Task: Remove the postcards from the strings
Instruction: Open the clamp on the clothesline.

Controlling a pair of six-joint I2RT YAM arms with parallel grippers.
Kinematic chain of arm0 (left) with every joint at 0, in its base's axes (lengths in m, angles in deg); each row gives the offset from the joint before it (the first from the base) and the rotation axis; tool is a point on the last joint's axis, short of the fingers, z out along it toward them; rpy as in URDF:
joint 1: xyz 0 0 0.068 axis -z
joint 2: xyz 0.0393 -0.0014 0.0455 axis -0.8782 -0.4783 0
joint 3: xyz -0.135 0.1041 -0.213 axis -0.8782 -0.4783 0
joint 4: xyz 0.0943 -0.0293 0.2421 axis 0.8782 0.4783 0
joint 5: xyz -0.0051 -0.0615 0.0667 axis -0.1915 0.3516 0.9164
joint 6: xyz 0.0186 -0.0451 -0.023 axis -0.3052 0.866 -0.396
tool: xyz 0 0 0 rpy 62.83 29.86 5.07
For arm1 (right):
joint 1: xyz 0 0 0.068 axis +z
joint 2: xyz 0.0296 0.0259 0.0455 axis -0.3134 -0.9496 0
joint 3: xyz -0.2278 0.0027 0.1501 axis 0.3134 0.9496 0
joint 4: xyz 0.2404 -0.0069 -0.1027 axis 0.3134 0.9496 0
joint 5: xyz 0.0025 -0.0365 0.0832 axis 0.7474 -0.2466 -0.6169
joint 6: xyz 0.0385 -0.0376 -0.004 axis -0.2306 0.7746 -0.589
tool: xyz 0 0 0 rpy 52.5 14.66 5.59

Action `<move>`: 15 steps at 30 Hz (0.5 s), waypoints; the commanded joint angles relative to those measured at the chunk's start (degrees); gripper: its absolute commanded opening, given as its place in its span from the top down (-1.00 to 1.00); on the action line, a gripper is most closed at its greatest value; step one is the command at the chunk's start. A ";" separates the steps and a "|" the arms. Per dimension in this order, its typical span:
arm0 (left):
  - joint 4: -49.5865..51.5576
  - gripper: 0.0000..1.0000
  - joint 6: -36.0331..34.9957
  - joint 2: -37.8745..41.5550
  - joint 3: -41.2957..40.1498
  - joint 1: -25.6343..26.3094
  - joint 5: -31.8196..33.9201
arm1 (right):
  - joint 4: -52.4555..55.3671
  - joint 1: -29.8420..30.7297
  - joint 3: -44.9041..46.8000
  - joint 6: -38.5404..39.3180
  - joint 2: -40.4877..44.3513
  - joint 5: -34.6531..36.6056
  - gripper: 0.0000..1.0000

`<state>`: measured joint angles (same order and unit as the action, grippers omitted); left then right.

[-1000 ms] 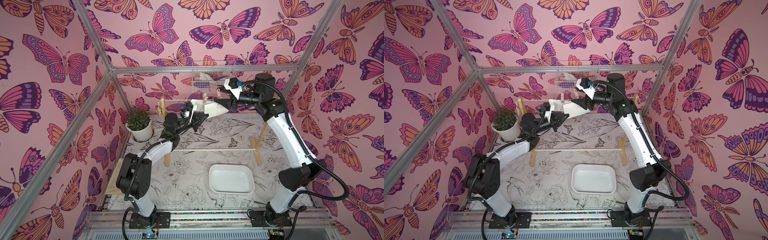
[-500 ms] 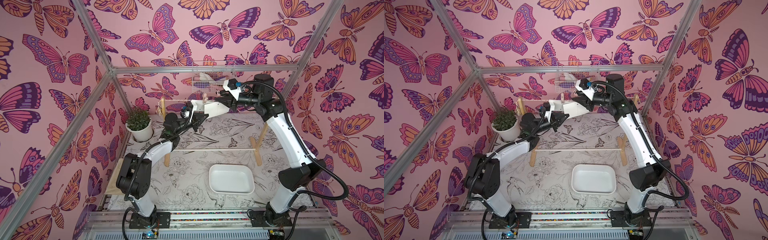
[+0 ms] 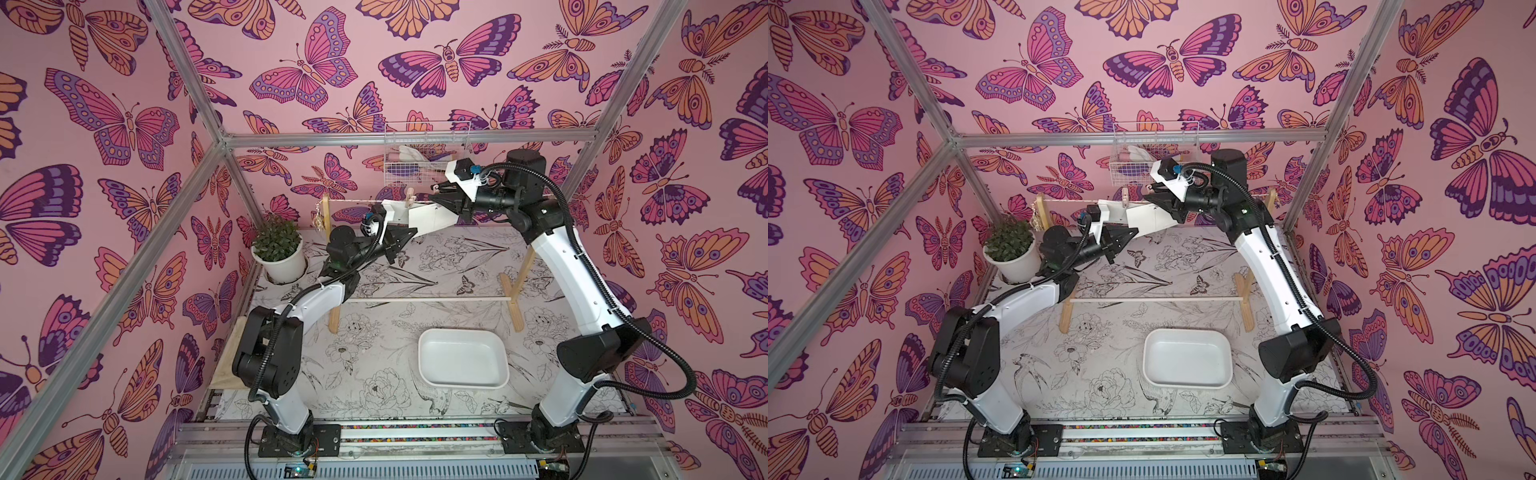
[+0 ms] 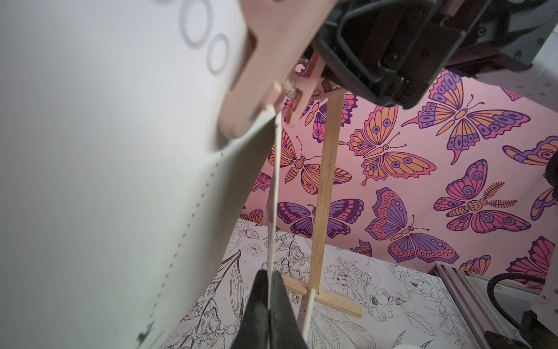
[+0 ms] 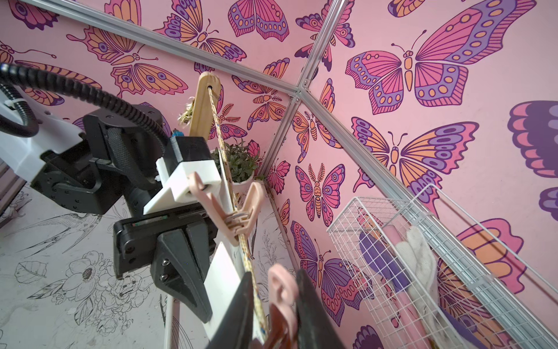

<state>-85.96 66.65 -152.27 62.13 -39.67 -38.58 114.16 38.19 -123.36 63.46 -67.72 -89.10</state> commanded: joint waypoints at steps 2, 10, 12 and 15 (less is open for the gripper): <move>-1.87 1.00 0.30 -0.56 -0.35 0.21 -1.85 | -1.99 0.79 1.11 0.15 1.34 0.47 0.98; -3.02 1.00 0.43 0.95 -3.40 0.45 -2.40 | -6.10 0.85 3.69 -0.80 3.03 2.39 0.98; -3.10 1.00 0.75 1.20 -3.69 0.52 -2.41 | -6.95 0.88 4.24 -0.91 3.44 2.73 0.99; -3.36 1.00 1.21 1.39 -3.87 0.65 -2.24 | -7.55 0.97 4.72 -1.12 3.89 3.10 1.00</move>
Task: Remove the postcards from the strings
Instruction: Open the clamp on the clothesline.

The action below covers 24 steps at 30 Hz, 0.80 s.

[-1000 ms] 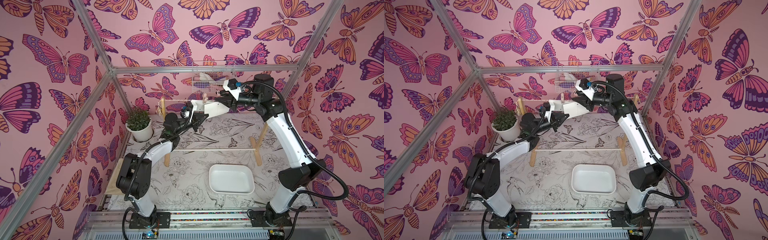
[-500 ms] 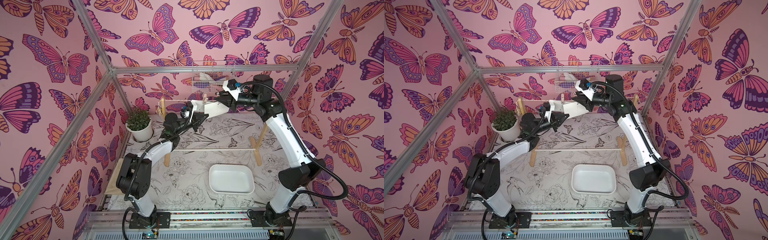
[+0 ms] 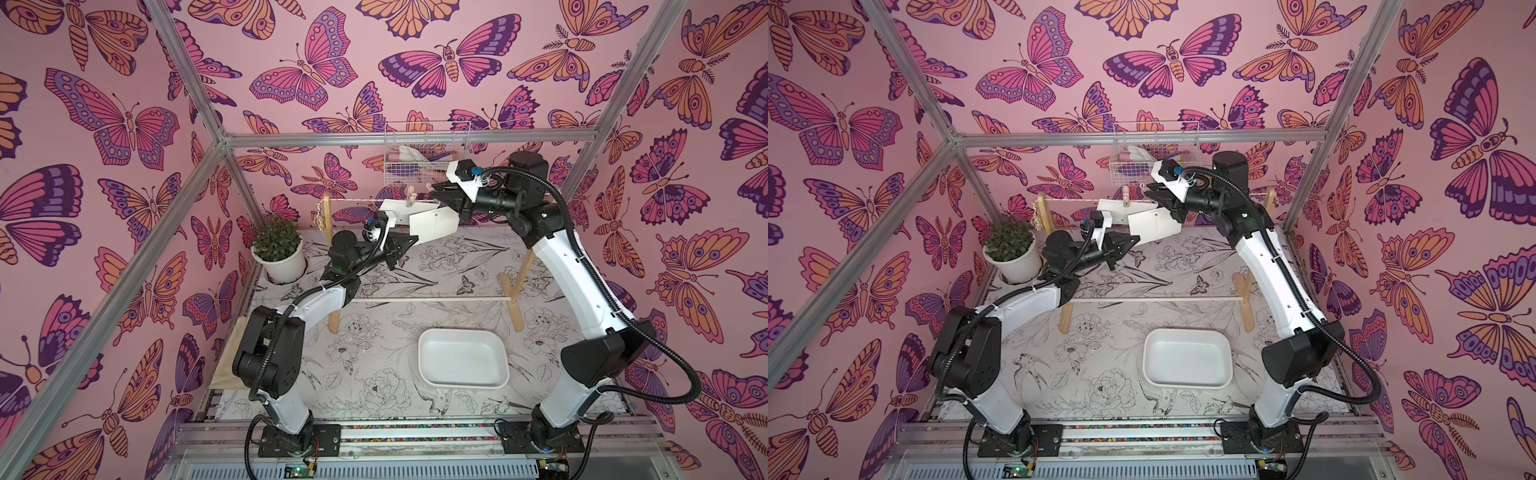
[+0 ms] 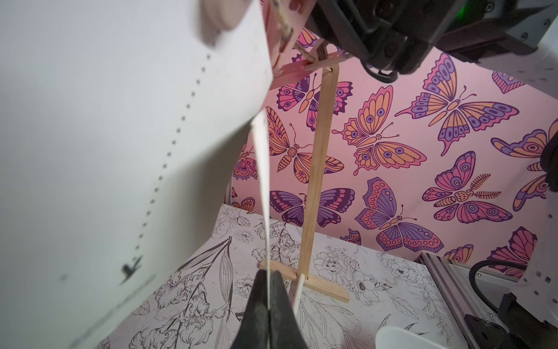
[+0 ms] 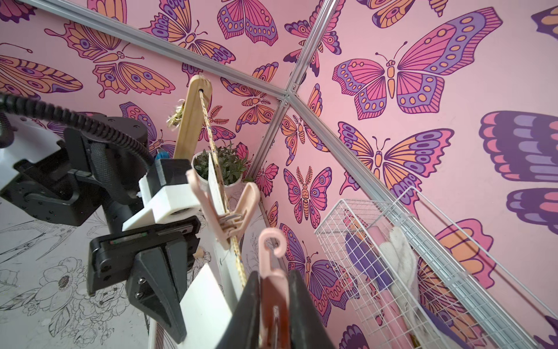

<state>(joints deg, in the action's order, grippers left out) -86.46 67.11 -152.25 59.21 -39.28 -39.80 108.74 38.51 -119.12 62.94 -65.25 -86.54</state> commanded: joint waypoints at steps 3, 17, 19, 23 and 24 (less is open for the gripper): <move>-2.87 1.00 0.92 1.55 -0.94 0.34 -0.93 | -2.31 0.59 0.67 -0.57 1.79 0.64 1.00; -2.14 1.00 0.63 3.39 -3.33 1.55 -1.01 | -4.17 1.24 2.65 -0.87 3.17 2.23 0.68; -2.08 1.00 0.63 3.66 -3.31 1.64 -0.93 | -4.29 1.33 3.03 -0.83 3.37 2.37 0.55; -1.97 1.00 0.96 4.24 -3.28 1.75 -0.60 | -4.80 1.43 3.62 -0.85 4.17 2.71 0.00; -1.93 1.00 1.00 4.42 -3.29 1.73 -0.53 | -5.05 1.46 3.87 -0.88 4.50 2.77 -0.04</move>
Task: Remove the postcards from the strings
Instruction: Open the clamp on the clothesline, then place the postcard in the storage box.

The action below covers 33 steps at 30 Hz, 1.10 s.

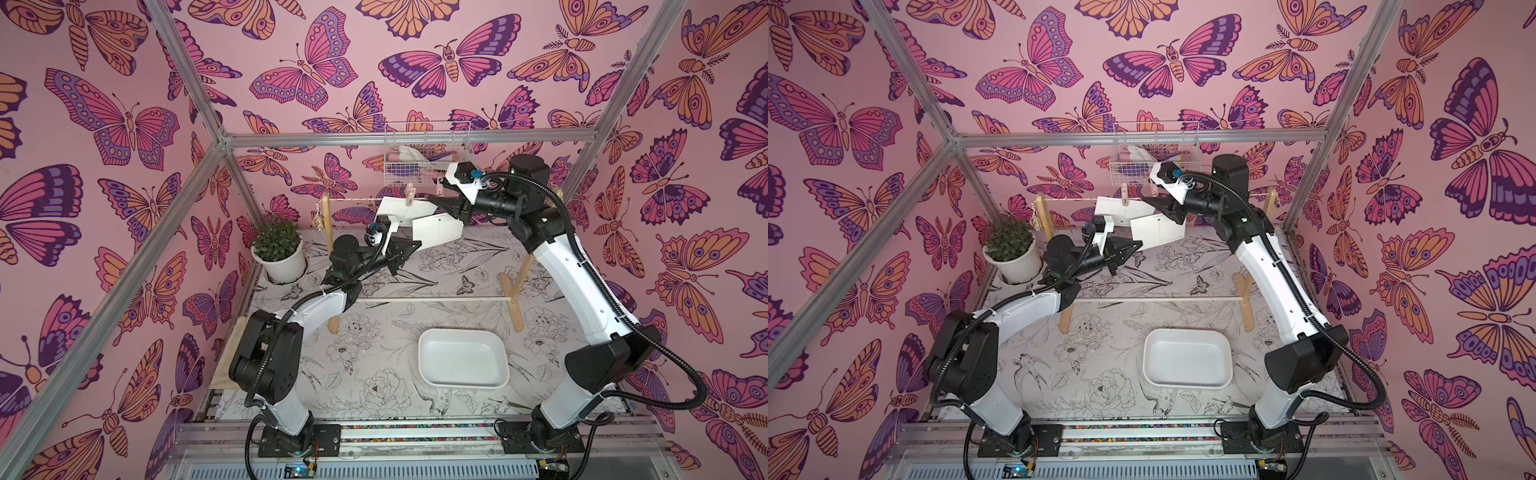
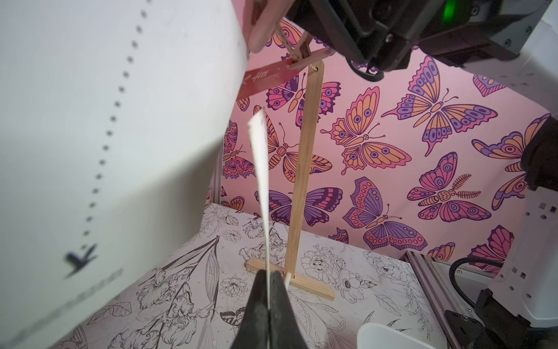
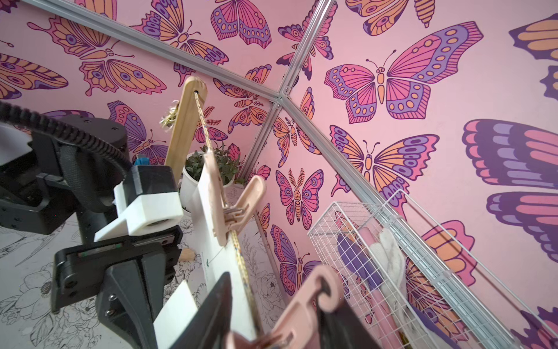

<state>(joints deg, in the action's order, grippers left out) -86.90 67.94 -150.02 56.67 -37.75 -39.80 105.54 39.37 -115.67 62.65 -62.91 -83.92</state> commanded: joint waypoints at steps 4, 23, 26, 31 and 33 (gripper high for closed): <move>-1.39 1.00 0.44 2.95 -1.11 0.22 -0.38 | -3.06 0.62 2.07 -0.73 3.57 0.80 -0.25; 5.92 1.00 -0.72 10.72 -7.06 2.96 3.14 | -11.70 0.61 10.74 -6.86 14.23 0.95 -0.51; 7.44 1.00 -0.80 11.98 -8.93 4.02 3.71 | -13.21 0.60 12.62 -7.83 16.15 1.40 -0.51; 12.15 1.00 -2.27 14.81 -11.26 6.81 5.20 | -18.19 0.61 16.72 -12.62 20.59 4.21 -0.52; 14.45 1.00 -2.88 15.55 -11.25 8.56 6.17 | -21.46 0.57 18.73 -15.67 22.64 5.19 -0.52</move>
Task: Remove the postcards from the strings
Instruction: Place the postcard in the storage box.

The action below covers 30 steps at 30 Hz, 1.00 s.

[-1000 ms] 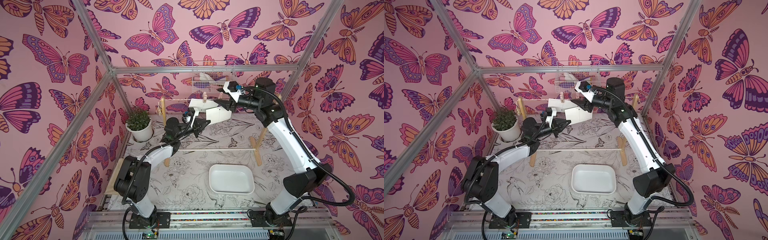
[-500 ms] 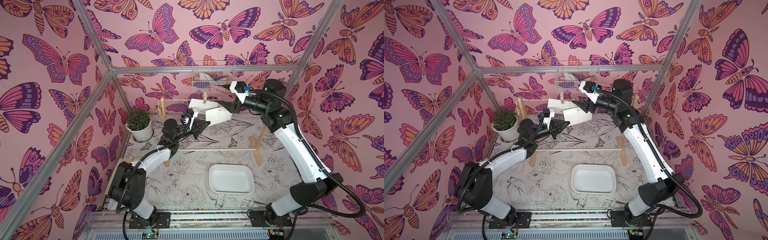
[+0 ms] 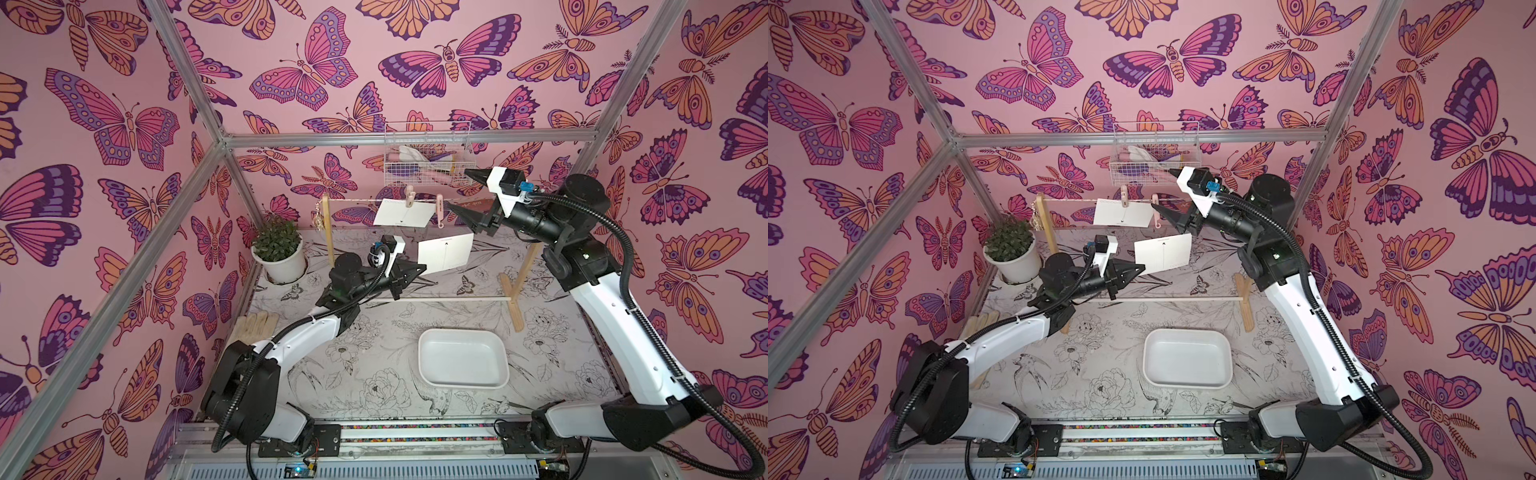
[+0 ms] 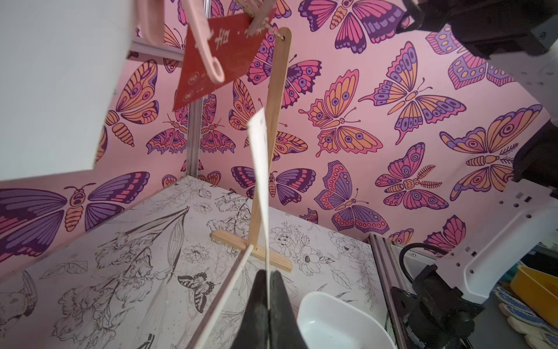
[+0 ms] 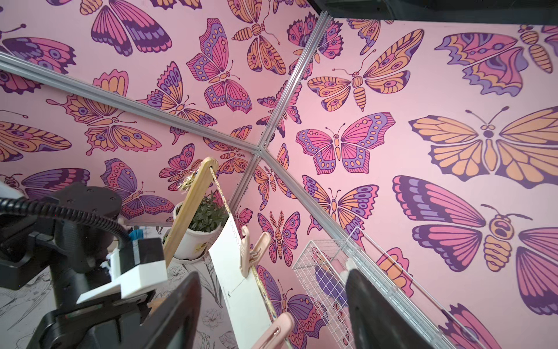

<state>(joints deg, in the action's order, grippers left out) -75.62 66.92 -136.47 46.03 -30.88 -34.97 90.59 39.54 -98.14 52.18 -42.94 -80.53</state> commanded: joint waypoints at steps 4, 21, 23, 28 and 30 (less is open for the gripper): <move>7.70 1.00 -1.56 2.55 0.15 5.27 2.95 | -13.71 0.46 5.73 -14.39 7.21 7.25 -0.53; 16.97 1.00 16.03 -1.84 -1.82 14.79 11.12 | -2.54 0.43 16.56 -35.20 25.68 15.88 -0.50; 18.57 1.00 17.32 -2.40 -1.87 15.56 11.61 | -0.36 0.44 17.69 -35.39 27.52 16.85 -0.51; 21.50 1.00 21.58 -3.68 -3.00 17.75 13.73 | 4.61 0.48 19.21 -35.36 30.52 19.95 -0.51; 21.60 1.00 24.56 -4.99 -3.40 18.85 13.83 | 5.28 0.50 19.83 -34.95 31.37 20.02 -0.53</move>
<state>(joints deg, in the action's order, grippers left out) -56.41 86.30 -139.88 43.82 -13.31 -22.64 93.04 39.54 -78.84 17.98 -12.86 -62.61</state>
